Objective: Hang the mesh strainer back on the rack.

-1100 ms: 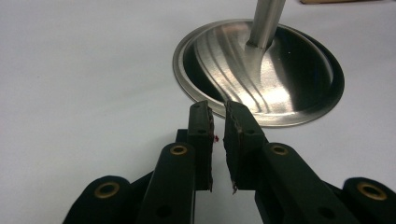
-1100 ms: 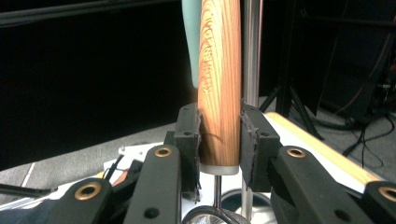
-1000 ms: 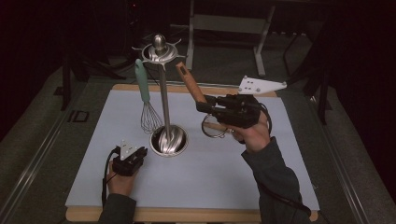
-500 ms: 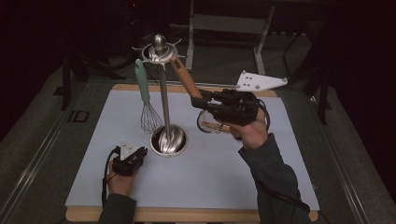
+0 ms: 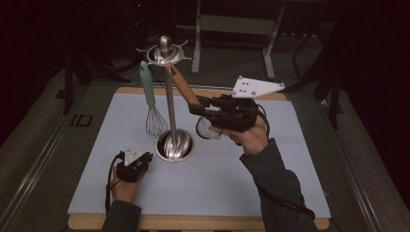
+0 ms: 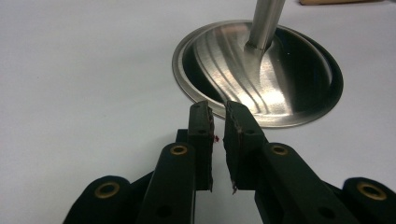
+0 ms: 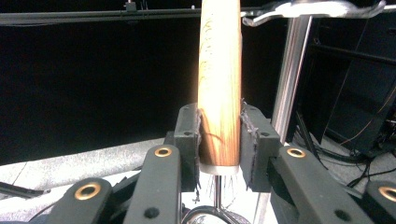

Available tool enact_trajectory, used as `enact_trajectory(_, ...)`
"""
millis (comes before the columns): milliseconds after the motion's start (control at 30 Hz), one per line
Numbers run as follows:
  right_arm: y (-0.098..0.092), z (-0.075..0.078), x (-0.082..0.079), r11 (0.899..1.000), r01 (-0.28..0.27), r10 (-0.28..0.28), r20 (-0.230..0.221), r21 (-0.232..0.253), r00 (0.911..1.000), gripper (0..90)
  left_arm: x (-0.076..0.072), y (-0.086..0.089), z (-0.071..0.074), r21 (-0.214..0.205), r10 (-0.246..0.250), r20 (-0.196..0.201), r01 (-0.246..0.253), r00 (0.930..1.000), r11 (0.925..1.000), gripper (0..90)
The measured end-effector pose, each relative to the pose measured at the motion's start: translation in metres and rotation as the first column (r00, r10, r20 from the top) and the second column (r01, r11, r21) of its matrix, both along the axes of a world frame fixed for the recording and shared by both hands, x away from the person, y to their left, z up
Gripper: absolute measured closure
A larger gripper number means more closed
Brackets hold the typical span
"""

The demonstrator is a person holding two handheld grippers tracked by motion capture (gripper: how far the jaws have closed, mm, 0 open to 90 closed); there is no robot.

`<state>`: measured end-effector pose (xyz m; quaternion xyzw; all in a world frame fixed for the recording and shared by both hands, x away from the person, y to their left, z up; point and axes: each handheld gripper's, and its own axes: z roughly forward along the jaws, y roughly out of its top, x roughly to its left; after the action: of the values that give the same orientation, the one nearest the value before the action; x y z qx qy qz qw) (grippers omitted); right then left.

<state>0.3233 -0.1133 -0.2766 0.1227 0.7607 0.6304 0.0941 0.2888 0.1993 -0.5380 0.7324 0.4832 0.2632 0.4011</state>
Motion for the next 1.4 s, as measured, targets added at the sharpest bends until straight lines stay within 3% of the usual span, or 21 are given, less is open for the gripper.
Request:
enact_trajectory(633, 0.016, -0.019, 0.021, 0.994, 0.072, -0.073, -0.007, -0.078, 0.9973, 71.0, 0.0, 0.0, 0.0, -0.001, 0.001, -0.006, -0.001, 1.0, 1.0, 80.9)
enact_trajectory(1067, 0.033, -0.027, 0.034, 0.991, 0.072, -0.079, -0.052, -0.113, 0.9955, 70.5, 0.0, 0.0, 0.0, -0.002, 0.0, -0.007, 0.0, 1.0, 1.0, 80.9)
enact_trajectory(1400, 0.041, -0.031, 0.038, 0.986, 0.088, -0.096, -0.046, -0.145, 0.9943, 65.9, 0.001, 0.0, 0.0, -0.001, 0.0, -0.009, 0.0, 1.0, 1.0, 80.7)
